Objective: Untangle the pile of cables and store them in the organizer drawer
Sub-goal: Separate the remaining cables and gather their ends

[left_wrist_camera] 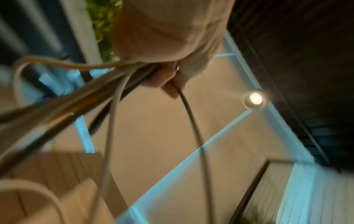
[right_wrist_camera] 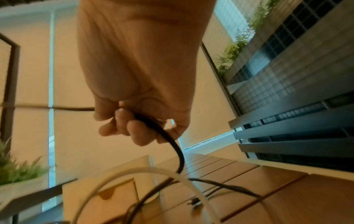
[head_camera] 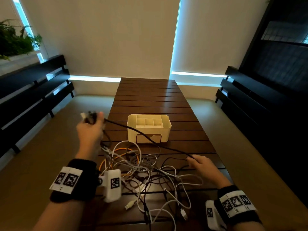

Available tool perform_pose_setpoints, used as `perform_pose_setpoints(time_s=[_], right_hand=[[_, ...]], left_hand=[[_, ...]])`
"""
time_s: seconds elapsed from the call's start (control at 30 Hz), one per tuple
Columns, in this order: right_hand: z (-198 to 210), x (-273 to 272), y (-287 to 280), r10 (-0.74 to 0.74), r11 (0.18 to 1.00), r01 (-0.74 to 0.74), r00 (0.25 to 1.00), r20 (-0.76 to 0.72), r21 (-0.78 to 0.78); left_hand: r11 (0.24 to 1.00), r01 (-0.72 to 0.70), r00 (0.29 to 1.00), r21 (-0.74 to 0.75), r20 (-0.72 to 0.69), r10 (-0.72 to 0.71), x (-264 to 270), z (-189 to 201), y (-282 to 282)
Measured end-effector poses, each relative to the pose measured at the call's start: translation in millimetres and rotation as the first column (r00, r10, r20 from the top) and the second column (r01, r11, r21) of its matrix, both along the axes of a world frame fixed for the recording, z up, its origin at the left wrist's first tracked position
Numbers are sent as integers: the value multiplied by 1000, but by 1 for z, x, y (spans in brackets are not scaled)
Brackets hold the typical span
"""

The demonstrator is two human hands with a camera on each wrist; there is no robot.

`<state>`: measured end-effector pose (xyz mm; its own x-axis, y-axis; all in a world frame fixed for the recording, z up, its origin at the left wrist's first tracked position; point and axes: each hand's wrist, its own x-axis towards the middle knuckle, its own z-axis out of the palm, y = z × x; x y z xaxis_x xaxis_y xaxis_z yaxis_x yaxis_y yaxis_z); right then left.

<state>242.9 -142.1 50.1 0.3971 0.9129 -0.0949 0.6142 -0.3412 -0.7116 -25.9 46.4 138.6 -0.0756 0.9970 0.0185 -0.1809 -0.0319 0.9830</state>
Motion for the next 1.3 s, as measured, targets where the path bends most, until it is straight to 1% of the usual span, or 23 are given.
perform_pose_setpoints(time_s=[0.03,0.07,0.1,0.17,0.23,0.3,0.33,0.37,0.47,0.53,0.57,0.63,0.7,0.73,0.77,0.8,0.87,0.93,1.03,1.1,1.17,1.23,1.3], right_hand=[[1,-1,-1,-30,998,31,999,-16,46],[5,-3,0,-46,995,49,998,-31,87],[10,-7,3,-45,992,48,998,-31,115],[20,-19,13,8,993,-12,999,38,116],[28,-36,23,118,991,-126,983,138,51],[35,-50,30,244,969,-249,949,199,0],[38,-54,32,289,956,-294,935,206,-8],[41,-57,32,318,946,-324,926,201,-6],[42,-55,28,361,928,-370,923,133,47],[38,-51,25,344,932,-351,935,82,88],[36,-48,24,311,941,-315,949,51,121],[35,-40,22,247,955,-232,967,-66,186],[34,-33,21,227,960,-194,961,-156,203],[31,-30,21,227,962,-195,960,-161,192],[28,-27,22,232,962,-202,959,-165,183],[23,-26,24,235,963,-207,958,-167,172],[15,-22,27,244,964,-219,954,-174,149],[9,-20,29,248,966,-232,956,-155,111],[6,-15,35,234,972,-234,972,-20,11],[-2,-8,37,179,981,-170,978,108,-88],[-12,1,34,85,985,-55,980,178,-164],[-20,3,31,-8,988,33,987,159,-152],[-16,2,33,-16,982,68,958,287,-174]], left_hand=[[997,71,977,14,-201,-67,2,-8,2],[989,150,917,6,-374,-137,6,-16,-1],[973,231,861,-2,-465,-206,13,-24,-7],[911,411,807,-40,-450,-384,28,-34,-27],[799,600,732,-53,-367,-574,45,-37,-50],[617,785,539,-49,-436,-721,62,-43,-67],[543,837,443,-64,-502,-742,68,-45,-71],[505,859,376,-82,-568,-732,71,-46,-72],[513,850,313,-117,-672,-671,73,-41,-71],[554,827,266,-92,-805,-530,71,-35,-68],[591,805,286,-46,-843,-456,69,-33,-66],[679,732,446,54,-792,-418,62,-26,-61],[789,597,699,146,-577,-423,54,-19,-56],[850,492,814,188,-445,-373,51,-15,-52],[901,377,899,217,-318,-300,48,-11,-48],[933,277,951,232,-204,-232,44,-6,-44],[960,166,985,225,2,-171,39,0,-37],[968,118,982,222,116,-146,37,-1,-36],[991,45,961,124,267,-77,40,-2,-41],[998,-18,919,56,394,-5,37,1,-40],[995,-85,888,44,457,55,32,7,-37],[991,-117,880,72,469,70,29,11,-35],[992,-99,901,73,430,58,30,8,-33]])
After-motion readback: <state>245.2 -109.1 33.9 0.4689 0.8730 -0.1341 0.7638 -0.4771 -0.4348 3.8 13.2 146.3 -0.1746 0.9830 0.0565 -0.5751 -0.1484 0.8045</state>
